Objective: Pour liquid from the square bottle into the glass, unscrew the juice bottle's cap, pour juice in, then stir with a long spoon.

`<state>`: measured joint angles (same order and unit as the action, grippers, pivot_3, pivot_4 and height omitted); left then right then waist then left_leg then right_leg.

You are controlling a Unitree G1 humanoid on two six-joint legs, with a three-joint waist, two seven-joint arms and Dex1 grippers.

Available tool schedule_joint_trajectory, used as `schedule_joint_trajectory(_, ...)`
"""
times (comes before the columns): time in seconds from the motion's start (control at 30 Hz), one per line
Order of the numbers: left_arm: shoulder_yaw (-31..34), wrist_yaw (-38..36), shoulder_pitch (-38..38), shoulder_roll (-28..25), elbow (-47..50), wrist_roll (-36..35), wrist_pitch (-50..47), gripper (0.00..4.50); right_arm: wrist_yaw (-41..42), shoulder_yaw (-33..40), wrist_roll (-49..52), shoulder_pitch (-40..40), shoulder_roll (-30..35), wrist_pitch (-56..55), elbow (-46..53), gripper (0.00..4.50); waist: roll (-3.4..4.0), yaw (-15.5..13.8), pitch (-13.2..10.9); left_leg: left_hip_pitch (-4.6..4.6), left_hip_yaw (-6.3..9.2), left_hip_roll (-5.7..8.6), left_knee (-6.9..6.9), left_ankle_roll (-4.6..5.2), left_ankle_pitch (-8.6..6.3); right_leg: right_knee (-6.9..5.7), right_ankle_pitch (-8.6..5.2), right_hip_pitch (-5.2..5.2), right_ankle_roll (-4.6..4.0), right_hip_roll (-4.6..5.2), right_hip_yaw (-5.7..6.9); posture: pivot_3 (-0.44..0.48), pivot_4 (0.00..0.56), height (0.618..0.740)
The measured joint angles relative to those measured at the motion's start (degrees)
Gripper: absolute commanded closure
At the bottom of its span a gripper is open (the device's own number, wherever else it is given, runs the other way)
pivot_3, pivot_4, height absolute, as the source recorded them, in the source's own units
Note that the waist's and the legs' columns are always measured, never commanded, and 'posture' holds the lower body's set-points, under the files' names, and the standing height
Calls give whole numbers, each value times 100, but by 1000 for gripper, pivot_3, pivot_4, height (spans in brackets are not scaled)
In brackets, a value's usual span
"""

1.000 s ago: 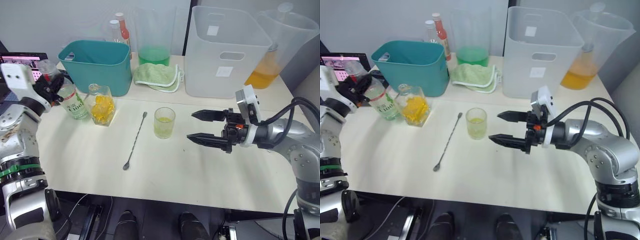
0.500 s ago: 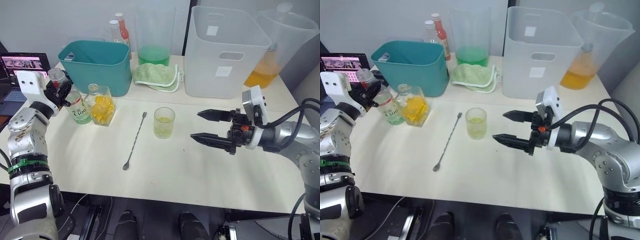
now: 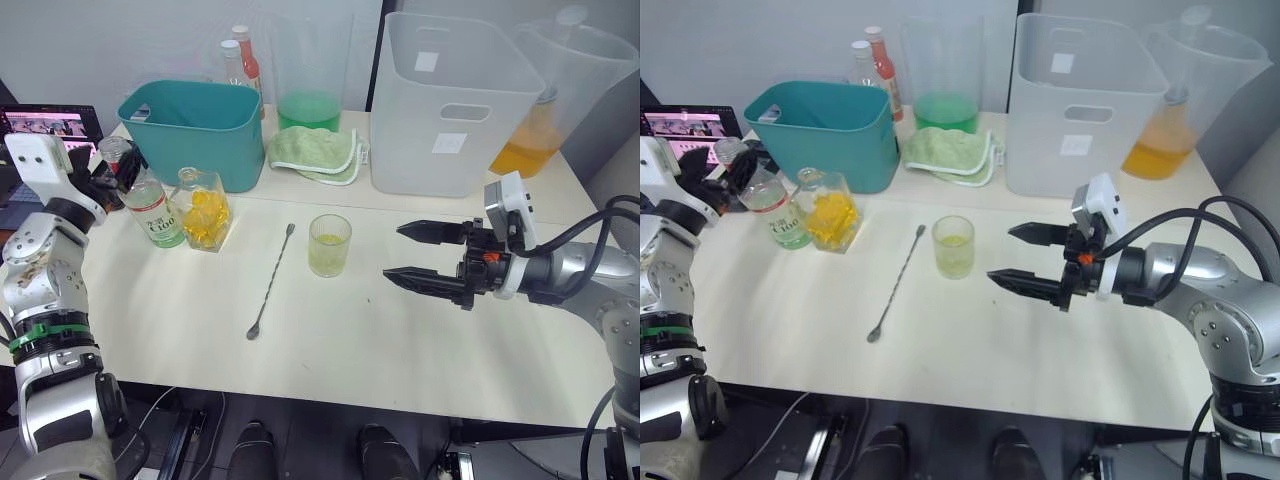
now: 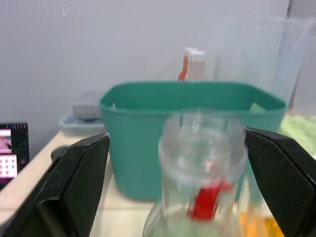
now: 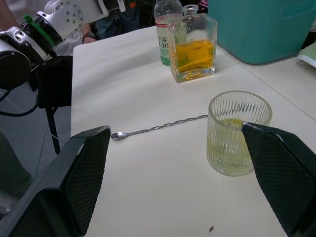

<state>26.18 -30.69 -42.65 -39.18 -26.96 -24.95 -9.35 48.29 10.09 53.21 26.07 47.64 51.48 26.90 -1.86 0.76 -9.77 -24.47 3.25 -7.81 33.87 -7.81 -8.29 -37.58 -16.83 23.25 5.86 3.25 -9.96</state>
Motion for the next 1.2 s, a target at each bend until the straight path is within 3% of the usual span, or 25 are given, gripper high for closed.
schedule_joint_trajectory(0.2, 76, -229, -1285, -422, 890, -809, -793, 30, 7, -14, -8, 55, 0, 1, -48, 0, -7, 9, 0, -8, 2, 1, 0, 0, 0, 4, -1, 0, 2, 1, 2, 0, 150, 733)
schedule_joint_trajectory(0.33, -141, -568, -1267, -502, 1638, -1273, -1534, 30, 4, -16, -12, 66, -7, -3, -52, 0, 2, 9, 4, 11, 1, 0, -3, 0, 0, -6, -2, -8, 4, 1, 2, 0, 150, 733)
schedule_joint_trajectory(0.63, -650, -1199, -76, -862, 3342, -1946, -3038, 30, -141, 38, -174, -20, -114, -236, -195, 0, 1, 47, 3, 8, 1, 0, -3, 0, 0, -2, -3, -4, 2, 2, 2, 0, 150, 733)
schedule_joint_trajectory(0.9, -1082, -1246, 1587, -784, 4242, -1563, -3072, 30, -633, -33, -1016, -611, -107, -520, -213, 0, -1, 20, 2, -1, -1, 0, 0, 0, 0, 5, -6, 4, -3, 2, 2, 0, 150, 733)
schedule_joint_trajectory(1.0, -1152, -1435, 2438, -1059, 4688, -1267, -2840, 30, -620, 165, -914, -1051, -96, -466, -156, 0, -1, 38, 2, 3, -1, 0, -7, 4, -3, 14, -8, 0, -7, 4, 2, 0, 150, 731)
schedule_joint_trajectory(1.1, -1228, -1441, 2981, -1001, 4775, -1094, -2832, 30, -628, 317, -843, -1421, -55, -277, -152, 0, -41, -61, 5, 19, -210, -44, -13, 6, -22, -21, -11, 197, -85, -14, -167, 0, 150, 728)
schedule_joint_trajectory(1.17, -1288, -1375, 3041, -797, 4853, -1020, -2696, 30, -679, 503, -732, -1688, -54, -223, -18, 0, -74, -78, 5, 27, -347, -55, -16, 31, -39, -18, 20, 283, -100, -51, -345, 0, 150, 727)
schedule_joint_trajectory(1.2, -1341, -1324, 3084, -678, 4886, -953, -2597, 30, -715, 596, -707, -1875, -54, -217, 63, 0, -103, -82, 7, 28, -382, -48, -5, 57, -66, -10, 39, 267, -86, -62, -405, 0, 150, 727)
